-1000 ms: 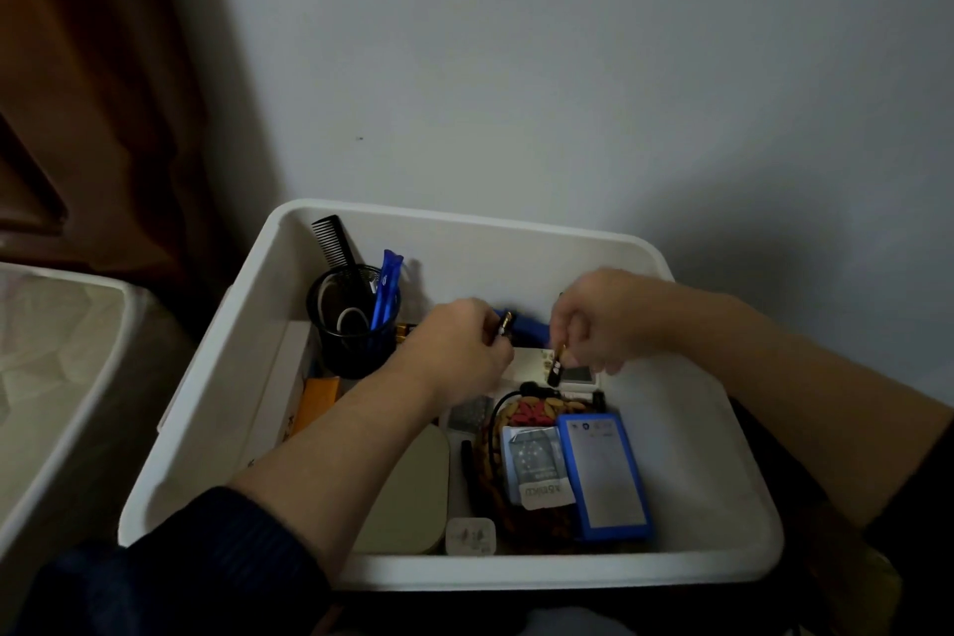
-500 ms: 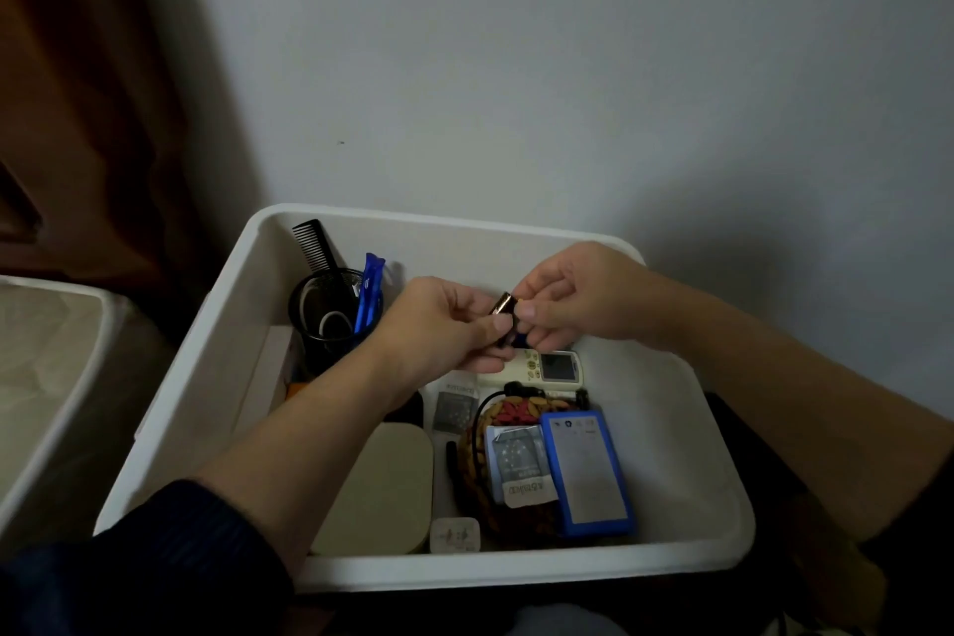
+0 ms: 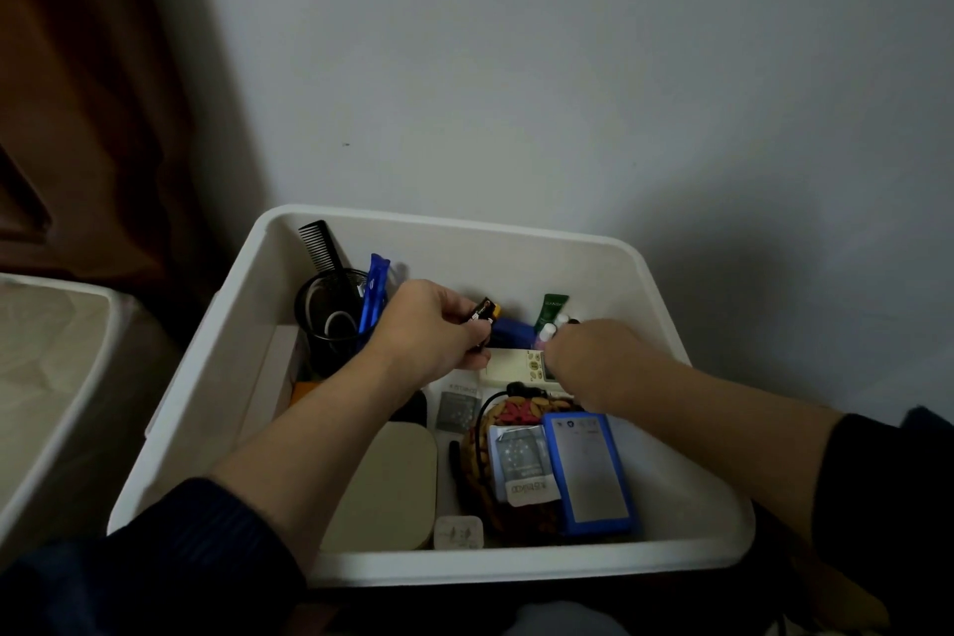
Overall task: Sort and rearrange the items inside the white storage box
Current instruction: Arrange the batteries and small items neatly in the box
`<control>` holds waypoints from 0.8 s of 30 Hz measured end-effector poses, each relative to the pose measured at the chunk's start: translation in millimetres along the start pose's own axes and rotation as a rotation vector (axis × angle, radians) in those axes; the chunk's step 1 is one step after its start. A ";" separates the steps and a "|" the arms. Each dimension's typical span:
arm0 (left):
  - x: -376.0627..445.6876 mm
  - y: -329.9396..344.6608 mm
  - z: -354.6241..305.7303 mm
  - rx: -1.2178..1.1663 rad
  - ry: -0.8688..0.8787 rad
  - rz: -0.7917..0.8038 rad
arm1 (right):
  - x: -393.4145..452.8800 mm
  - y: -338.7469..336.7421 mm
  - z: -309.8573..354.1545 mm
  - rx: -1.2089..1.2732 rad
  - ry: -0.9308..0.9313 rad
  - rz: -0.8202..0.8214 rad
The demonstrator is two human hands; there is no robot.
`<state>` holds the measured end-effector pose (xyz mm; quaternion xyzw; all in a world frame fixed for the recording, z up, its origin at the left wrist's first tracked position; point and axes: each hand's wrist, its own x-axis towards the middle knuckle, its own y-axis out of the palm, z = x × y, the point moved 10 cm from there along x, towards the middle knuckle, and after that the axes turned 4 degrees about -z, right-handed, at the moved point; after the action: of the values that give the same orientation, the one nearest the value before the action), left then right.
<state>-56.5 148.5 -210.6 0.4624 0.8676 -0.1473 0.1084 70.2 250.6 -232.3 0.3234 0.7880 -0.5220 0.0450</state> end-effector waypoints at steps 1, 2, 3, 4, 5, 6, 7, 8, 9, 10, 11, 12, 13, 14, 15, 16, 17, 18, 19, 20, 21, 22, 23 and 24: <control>0.0 -0.6 -0.6 0.007 0.008 -0.003 | 0.5 0.7 3.2 -0.044 -0.021 0.007; 0.2 -1.2 -0.7 0.013 0.014 -0.006 | 0.8 1.4 5.2 -0.086 -0.038 0.016; 0.5 -1.8 -0.9 0.016 0.018 -0.009 | 0.4 1.5 6.6 -0.134 -0.054 0.029; 1.0 -2.1 -1.0 0.015 0.022 -0.011 | -0.2 0.8 7.7 -0.179 -0.071 0.033; 1.2 -2.5 -1.3 0.014 0.024 -0.012 | -0.8 0.7 8.9 -0.216 -0.090 0.035; 1.5 -2.7 -1.3 0.011 0.024 -0.013 | -1.5 0.3 10.4 -0.243 -0.109 0.037; 1.5 -2.9 -1.4 0.007 0.023 -0.014 | -2.8 0.9 11.5 -0.270 -0.129 0.049; 1.7 -3.1 -1.1 0.005 0.023 -0.016 | -4.2 1.2 12.3 -0.294 -0.147 0.063; 1.8 -2.9 -0.8 0.005 0.023 -0.015 | -5.7 0.2 12.9 -0.312 -0.160 0.071; 2.1 -2.6 -0.8 0.007 0.027 -0.015 | -7.5 -2.1 13.9 -0.325 -0.178 0.080; 1.9 -2.7 -1.5 0.010 0.035 -0.017 | -9.4 -5.9 15.0 -0.332 -0.193 0.089; 1.5 -3.8 -2.8 0.016 0.048 -0.023 | -10.5 -10.1 15.3 -0.331 -0.199 0.095; 0.4 -5.5 -5.9 0.022 0.068 -0.033 | -10.6 -16.1 15.0 -0.323 -0.194 0.091; -1.1 -8.1 -10.2 0.017 0.097 -0.048 | -10.6 -23.3 12.9 -0.303 -0.172 0.073; -3.8 -12.5 -16.0 -0.004 0.136 -0.067 | -10.0 -30.1 9.8 -0.268 -0.141 0.055; -6.9 -18.1 -22.9 -0.037 0.180 -0.093 | -8.9 -37.0 4.9 -0.217 -0.106 0.041; -11.2 -26.1 -30.0 -0.070 0.226 -0.124 | -8.6 -43.8 -1.7 -0.142 -0.066 0.030; -16.2 -35.5 -37.1 -0.085 0.274 -0.162 | -8.0 -49.1 -9.2 -0.046 -0.027 0.020; -21.5 -46.5 -43.2 -0.091 0.318 -0.205 | -7.7 -53.6 -16.4 0.061 0.012 0.004; -27.0 -58.0 -47.8 -0.092 0.351 -0.248 | -7.3 -56.9 -22.1 0.169 0.050 -0.015; -32.5 -69.7 -49.3 -0.094 0.366 -0.288 | -6.4 -59.5 -24.9 0.291 0.089 -0.041; -37.1 -80.3 -48.1 -0.098 0.364 -0.321 | -5.9 -62.3 -24.7 0.409 0.132 -0.076; -42.0 -88.8 -44.2 -0.103 0.350 -0.347 | -4.7 -65.1 -21.0 0.519 0.173 -0.115; -46.9 -94.8 -38.1 -0.107 0.327 -0.363 | -3.0 -66.2 -15.2 0.615 0.210 -0.146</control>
<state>-111.8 75.7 -145.1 0.3105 0.9489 -0.0414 -0.0373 39.9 245.9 -171.7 0.3166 0.6149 -0.7010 -0.1737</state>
